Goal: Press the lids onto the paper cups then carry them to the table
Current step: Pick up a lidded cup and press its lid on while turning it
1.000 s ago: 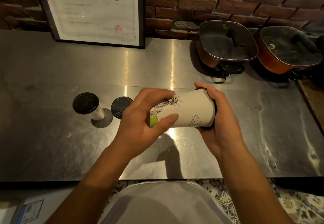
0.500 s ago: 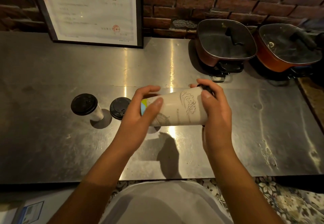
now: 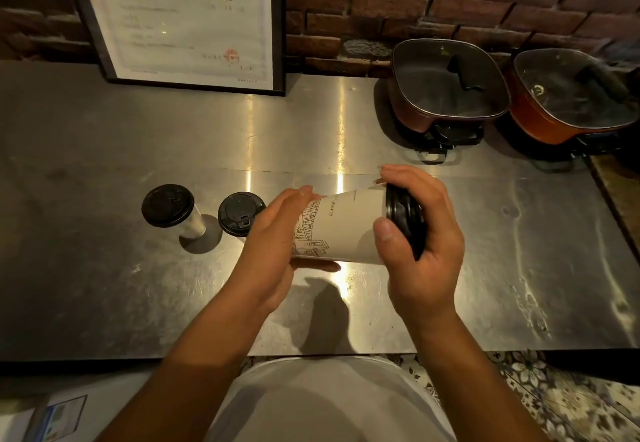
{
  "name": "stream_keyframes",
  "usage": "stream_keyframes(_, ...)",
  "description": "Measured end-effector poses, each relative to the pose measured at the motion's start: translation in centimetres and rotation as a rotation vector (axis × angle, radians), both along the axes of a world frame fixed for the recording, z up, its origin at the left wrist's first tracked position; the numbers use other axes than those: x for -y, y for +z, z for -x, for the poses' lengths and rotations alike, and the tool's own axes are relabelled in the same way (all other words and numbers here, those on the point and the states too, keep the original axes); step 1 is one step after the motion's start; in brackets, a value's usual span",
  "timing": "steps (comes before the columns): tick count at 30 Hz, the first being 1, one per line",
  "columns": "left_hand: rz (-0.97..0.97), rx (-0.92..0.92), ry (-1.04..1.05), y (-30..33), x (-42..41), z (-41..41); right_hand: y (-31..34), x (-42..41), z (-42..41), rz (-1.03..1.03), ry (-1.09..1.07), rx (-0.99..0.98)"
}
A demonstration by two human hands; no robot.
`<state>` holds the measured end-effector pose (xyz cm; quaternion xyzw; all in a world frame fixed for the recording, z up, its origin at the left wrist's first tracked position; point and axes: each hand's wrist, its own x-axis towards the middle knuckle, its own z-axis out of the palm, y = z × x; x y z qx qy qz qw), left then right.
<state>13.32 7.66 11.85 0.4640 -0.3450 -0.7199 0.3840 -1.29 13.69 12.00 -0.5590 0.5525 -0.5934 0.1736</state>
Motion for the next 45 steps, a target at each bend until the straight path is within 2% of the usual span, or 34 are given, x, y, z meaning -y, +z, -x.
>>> stream_keyframes(2,-0.097,-0.046,-0.063,0.6,0.2,-0.5,0.1,0.1,0.4,-0.013,0.017,-0.028)
stream_keyframes(4,0.006,-0.021,-0.113,0.6,0.1,-1.2,0.6,0.4,0.9,-0.104,0.004,0.162)
stream_keyframes(8,0.660,0.292,-0.173,0.3,-0.4,-1.5,1.9,1.7,1.6,-0.479,-0.082,0.771)
stream_keyframes(9,0.802,0.354,-0.181,0.0,-0.4,-1.3,2.1,1.9,1.7,-0.561,-0.066,0.877)
stream_keyframes(11,0.980,0.468,-0.157,-0.9,-0.5,-1.2,2.3,2.0,1.7,-0.643,-0.048,0.954)
stream_keyframes(13,0.898,0.499,-0.125,-1.1,-0.6,-1.2,1.8,1.7,1.5,-0.621,-0.076,0.909)
stream_keyframes(15,0.649,0.385,-0.107,-0.9,-0.8,-1.1,1.2,1.0,0.9,-0.483,-0.115,0.748)
stream_keyframes(19,0.082,0.076,-0.139,-0.3,0.0,-0.6,0.0,-0.4,0.3,-0.061,-0.053,0.173)
stream_keyframes(21,-0.052,0.049,-0.178,-0.3,0.4,-0.8,-0.3,-0.4,0.3,-0.003,-0.017,-0.016)
stream_keyframes(22,-0.048,0.067,-0.190,-0.3,0.4,-0.9,-0.2,-0.2,0.4,-0.024,-0.012,-0.008)
stream_keyframes(23,-0.003,0.100,-0.188,-0.3,0.4,-1.0,0.0,0.0,0.5,-0.073,-0.019,0.066)
stream_keyframes(25,0.205,0.191,-0.174,-0.4,0.2,-1.1,0.5,0.5,0.9,-0.219,-0.073,0.346)
stream_keyframes(29,0.874,0.390,-0.174,-1.1,0.2,-1.4,1.6,1.6,1.6,-0.585,-0.099,0.813)
stream_keyframes(30,0.987,0.429,-0.159,-1.1,0.1,-1.4,1.8,1.7,1.6,-0.628,-0.082,0.871)
stream_keyframes(32,1.056,0.484,-0.086,-1.6,-0.1,-1.2,1.7,1.8,1.3,-0.656,-0.077,0.885)
stream_keyframes(34,0.916,0.484,-0.009,-1.4,-0.4,-0.9,1.3,1.5,0.7,-0.585,-0.103,0.795)
stream_keyframes(35,0.737,0.418,0.015,-1.0,-0.5,-0.7,1.1,1.2,0.4,-0.491,-0.112,0.709)
stream_keyframes(37,0.242,0.139,0.020,-0.3,-0.3,-0.2,0.9,0.4,0.1,-0.250,-0.071,0.410)
stream_keyframes(38,0.052,0.036,0.000,-0.2,-0.1,-0.1,0.6,0.1,0.1,-0.157,-0.030,0.227)
stream_keyframes(39,-0.058,-0.006,-0.020,-0.2,0.0,-0.2,0.3,0.0,0.2,-0.105,0.006,0.086)
stream_keyframes(41,-0.124,-0.024,-0.019,-0.3,0.0,-0.4,0.3,0.1,0.3,-0.143,0.032,0.015)
stream_keyframes(45,-0.100,-0.070,0.067,-0.9,0.0,-0.5,0.5,0.3,0.8,-0.319,0.108,0.190)
